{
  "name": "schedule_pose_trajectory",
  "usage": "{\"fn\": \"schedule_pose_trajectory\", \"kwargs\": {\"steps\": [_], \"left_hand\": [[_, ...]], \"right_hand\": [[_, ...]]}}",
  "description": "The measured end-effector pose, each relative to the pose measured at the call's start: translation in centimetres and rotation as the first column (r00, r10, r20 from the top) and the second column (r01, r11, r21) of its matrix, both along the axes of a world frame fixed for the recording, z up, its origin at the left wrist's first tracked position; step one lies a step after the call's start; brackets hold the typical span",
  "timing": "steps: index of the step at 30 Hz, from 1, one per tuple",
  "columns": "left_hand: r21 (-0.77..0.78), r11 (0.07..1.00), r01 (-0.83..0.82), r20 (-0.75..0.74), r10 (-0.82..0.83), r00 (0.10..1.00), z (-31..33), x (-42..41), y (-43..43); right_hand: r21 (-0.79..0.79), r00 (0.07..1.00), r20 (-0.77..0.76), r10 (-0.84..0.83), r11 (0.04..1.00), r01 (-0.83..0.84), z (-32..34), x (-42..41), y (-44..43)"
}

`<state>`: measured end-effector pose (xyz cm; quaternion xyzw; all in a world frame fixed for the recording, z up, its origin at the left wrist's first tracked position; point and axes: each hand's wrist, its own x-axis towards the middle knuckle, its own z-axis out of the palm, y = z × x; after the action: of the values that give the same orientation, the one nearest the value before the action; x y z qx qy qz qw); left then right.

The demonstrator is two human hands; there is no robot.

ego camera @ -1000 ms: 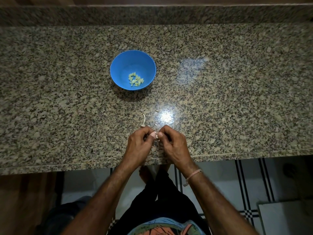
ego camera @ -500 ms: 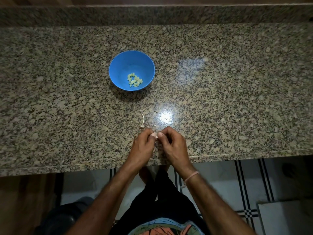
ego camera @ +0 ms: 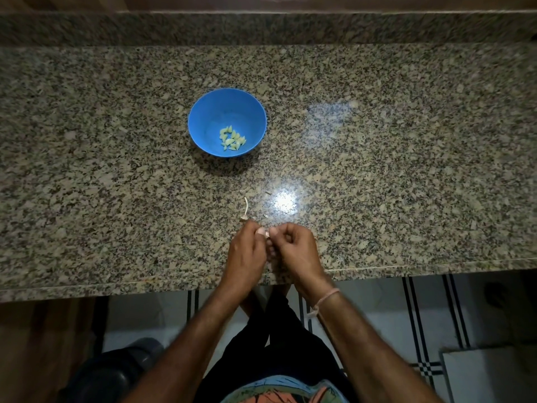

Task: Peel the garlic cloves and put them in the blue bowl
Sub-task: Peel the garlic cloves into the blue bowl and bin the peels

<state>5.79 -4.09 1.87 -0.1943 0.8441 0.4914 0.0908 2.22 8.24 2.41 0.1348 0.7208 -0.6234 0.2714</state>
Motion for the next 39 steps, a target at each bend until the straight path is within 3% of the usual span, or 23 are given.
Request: {"fn": "schedule_pose_trajectory", "kwargs": {"steps": [2, 4, 6, 8, 12, 15, 19, 21, 27, 32, 39], "left_hand": [[0.309, 0.941, -0.137, 0.207, 0.074, 0.976, 0.3, -0.5, -0.3], [0.511, 0.809, -0.290, 0.370, 0.098, 0.924, 0.4, -1.0, -0.3], [0.610, 0.685, -0.397, 0.442, 0.121, 0.889, 0.2, -1.3, -0.2], [0.632, 0.641, -0.436, 0.455, 0.149, 0.878, -0.1, -1.4, -0.1], [0.533, 0.747, -0.398, 0.389, 0.201, 0.899, -0.3, -1.1, 0.1], [0.336, 0.901, -0.275, 0.277, 0.184, 0.943, 0.0, -0.8, 0.1], [-0.007, 0.985, -0.173, 0.076, 0.173, 0.982, -0.2, -0.4, 0.0], [-0.071, 0.979, -0.192, 0.006, 0.193, 0.981, -0.5, -0.3, 0.1], [-0.130, 0.977, -0.167, -0.151, 0.147, 0.978, -0.5, -0.3, 0.2], [-0.033, 0.990, -0.137, -0.225, 0.126, 0.966, 0.0, -0.6, 0.5], [0.080, 0.974, -0.210, -0.095, 0.217, 0.971, -0.5, -0.5, 0.3]], "right_hand": [[0.140, 0.964, -0.260, 0.058, 0.990, -0.022, -0.4, 0.3, 0.2], [0.205, 0.908, -0.404, 0.113, 0.978, -0.030, -0.5, 0.3, 0.2], [0.310, 0.819, -0.536, 0.205, 0.950, -0.034, -0.7, 0.1, 0.3], [0.313, 0.792, -0.571, 0.218, 0.949, -0.035, -0.8, 0.1, 0.3], [-0.038, 0.958, -0.286, -0.033, 0.999, 0.023, -0.4, 0.6, 0.3], [-0.224, 0.979, -0.089, -0.183, 0.961, 0.159, 0.2, 0.8, 0.2], [-0.276, 0.971, 0.039, -0.234, 0.932, 0.236, 0.3, 0.6, 0.6], [-0.261, 0.969, 0.051, -0.242, 0.933, 0.246, 0.2, 0.6, 0.8], [-0.233, 0.969, 0.013, -0.248, 0.941, 0.244, 0.3, 0.6, 1.0], [-0.223, 0.976, -0.009, -0.219, 0.951, 0.212, 0.3, 0.4, 1.2], [-0.120, 0.977, -0.164, -0.134, 0.986, 0.115, 0.3, 0.1, 1.5]]}}
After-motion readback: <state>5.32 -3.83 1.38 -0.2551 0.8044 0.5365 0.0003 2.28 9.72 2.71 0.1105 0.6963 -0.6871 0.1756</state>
